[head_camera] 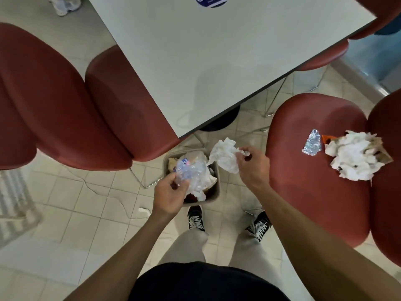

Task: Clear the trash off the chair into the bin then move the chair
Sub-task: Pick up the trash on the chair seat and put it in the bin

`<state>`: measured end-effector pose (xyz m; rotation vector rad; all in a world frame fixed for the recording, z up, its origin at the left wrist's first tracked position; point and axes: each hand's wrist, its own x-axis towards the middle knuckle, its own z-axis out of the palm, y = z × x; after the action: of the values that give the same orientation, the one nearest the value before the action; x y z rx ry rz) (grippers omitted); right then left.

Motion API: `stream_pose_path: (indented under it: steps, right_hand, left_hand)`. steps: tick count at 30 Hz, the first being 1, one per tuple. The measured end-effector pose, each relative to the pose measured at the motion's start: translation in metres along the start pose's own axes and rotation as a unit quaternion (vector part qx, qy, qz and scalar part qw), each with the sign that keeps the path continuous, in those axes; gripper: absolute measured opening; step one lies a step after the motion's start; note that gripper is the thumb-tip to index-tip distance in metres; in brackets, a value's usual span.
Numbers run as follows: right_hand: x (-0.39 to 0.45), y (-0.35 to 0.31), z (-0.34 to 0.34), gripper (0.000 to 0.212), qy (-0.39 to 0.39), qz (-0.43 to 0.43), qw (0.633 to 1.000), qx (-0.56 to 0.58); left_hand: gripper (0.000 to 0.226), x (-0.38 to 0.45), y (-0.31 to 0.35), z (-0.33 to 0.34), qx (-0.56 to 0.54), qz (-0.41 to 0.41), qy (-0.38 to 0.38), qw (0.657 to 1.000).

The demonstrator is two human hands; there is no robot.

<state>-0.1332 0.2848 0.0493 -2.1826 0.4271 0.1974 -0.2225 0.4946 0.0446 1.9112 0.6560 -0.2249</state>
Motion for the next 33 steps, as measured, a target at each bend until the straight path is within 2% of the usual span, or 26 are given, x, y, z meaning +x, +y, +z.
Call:
stream_pose_path:
  steps: [6, 10, 14, 17, 23, 28, 30, 33]
  right_hand:
    - [-0.008, -0.006, 0.05, 0.019, -0.045, -0.038, 0.996, -0.062]
    - [-0.017, -0.002, 0.08, 0.022, -0.084, -0.027, 0.989, -0.12]
    - [-0.026, 0.007, 0.104, 0.023, -0.11, -0.014, 0.981, -0.162]
    - [-0.029, 0.019, 0.118, 0.028, -0.147, 0.014, 0.969, -0.2]
    - [-0.034, 0.025, 0.126, 0.047, -0.305, 0.063, 0.92, -0.237]
    - [-0.028, 0.016, 0.11, 0.039, -0.333, 0.088, 0.91, -0.231]
    - [-0.024, 0.009, 0.101, 0.037, -0.332, 0.094, 0.916, -0.206]
    - [-0.02, -0.005, 0.085, 0.039, -0.33, 0.088, 0.921, -0.185]
  left_hand:
    - [0.018, 0.032, -0.031, -0.003, 0.036, -0.05, 0.003, 0.998]
    - [0.008, 0.052, -0.04, 0.003, 0.031, -0.099, 0.003, 0.995]
    - [0.023, 0.072, -0.051, 0.013, 0.073, -0.109, 0.002, 0.991]
    - [0.031, 0.084, -0.061, 0.022, 0.149, -0.102, -0.004, 0.983]
    - [0.055, 0.093, -0.063, 0.028, 0.252, -0.074, -0.024, 0.965]
    - [0.098, 0.082, -0.054, 0.012, 0.266, -0.018, -0.03, 0.963]
    - [0.105, 0.077, -0.048, 0.006, 0.277, -0.001, -0.039, 0.96]
    - [0.104, 0.069, -0.039, 0.002, 0.31, 0.031, -0.007, 0.95]
